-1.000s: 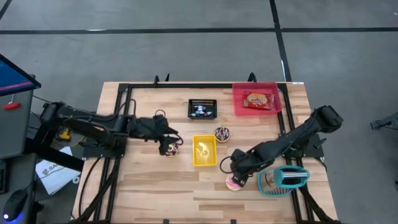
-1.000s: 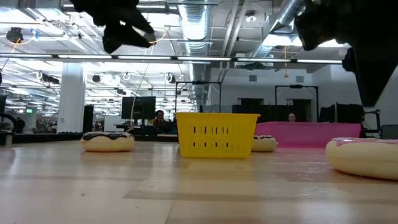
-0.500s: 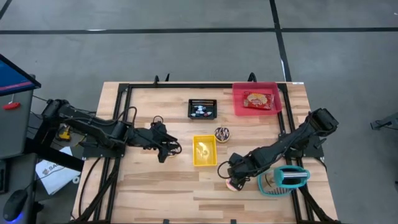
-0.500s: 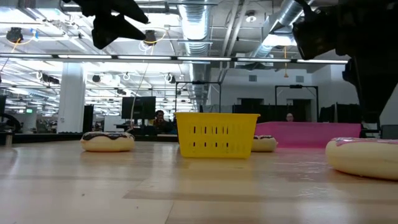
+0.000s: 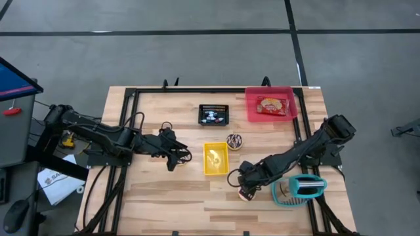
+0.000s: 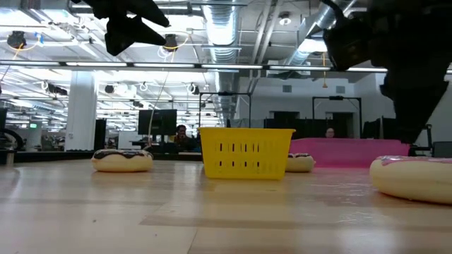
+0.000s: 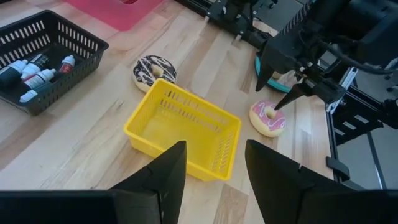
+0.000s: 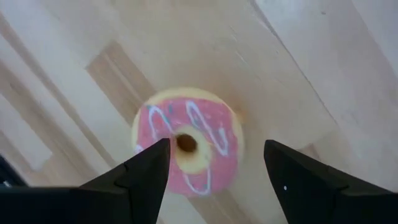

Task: Pick & Place Food Item
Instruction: Put the pink donut into the yellow bin

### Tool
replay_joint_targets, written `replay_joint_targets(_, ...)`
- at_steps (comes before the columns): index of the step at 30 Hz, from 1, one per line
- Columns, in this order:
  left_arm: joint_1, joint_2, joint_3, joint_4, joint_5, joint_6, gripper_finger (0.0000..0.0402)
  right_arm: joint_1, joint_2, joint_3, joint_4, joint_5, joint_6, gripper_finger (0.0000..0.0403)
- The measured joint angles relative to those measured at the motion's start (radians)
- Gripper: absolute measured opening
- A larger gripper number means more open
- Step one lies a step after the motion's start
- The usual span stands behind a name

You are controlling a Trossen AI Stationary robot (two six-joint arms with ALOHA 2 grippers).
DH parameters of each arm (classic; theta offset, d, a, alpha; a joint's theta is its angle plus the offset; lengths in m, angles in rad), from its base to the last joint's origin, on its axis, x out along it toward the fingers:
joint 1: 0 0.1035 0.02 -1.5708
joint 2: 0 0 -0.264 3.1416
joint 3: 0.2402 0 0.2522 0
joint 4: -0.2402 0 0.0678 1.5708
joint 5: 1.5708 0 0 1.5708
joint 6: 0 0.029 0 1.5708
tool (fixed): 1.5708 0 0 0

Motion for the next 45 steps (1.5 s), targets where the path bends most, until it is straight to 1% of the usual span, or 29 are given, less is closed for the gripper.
replay_joint_targets(7,0.000,0.000,0.000,-0.001,0.000,0.002,0.0161,0.010,0.028,-0.001,0.001,-0.020,-0.011,0.0252)
replay_joint_targets(17,0.005,0.000,0.000,0.000,0.000,0.006,0.0161,0.016,0.110,0.001,0.021,-0.045,-0.019,0.0252)
replay_joint_targets(30,0.005,0.000,0.000,0.007,0.000,0.006,0.0161,0.014,0.110,-0.012,0.026,-0.016,0.014,0.0249)
replay_joint_targets(35,0.005,0.000,0.000,0.007,0.000,0.006,0.0161,0.014,0.110,-0.018,0.025,-0.018,0.020,0.0238)
replay_joint_targets(45,0.005,0.000,0.000,0.007,0.000,0.006,0.0161,0.014,0.110,-0.018,0.026,-0.019,0.017,0.0203)
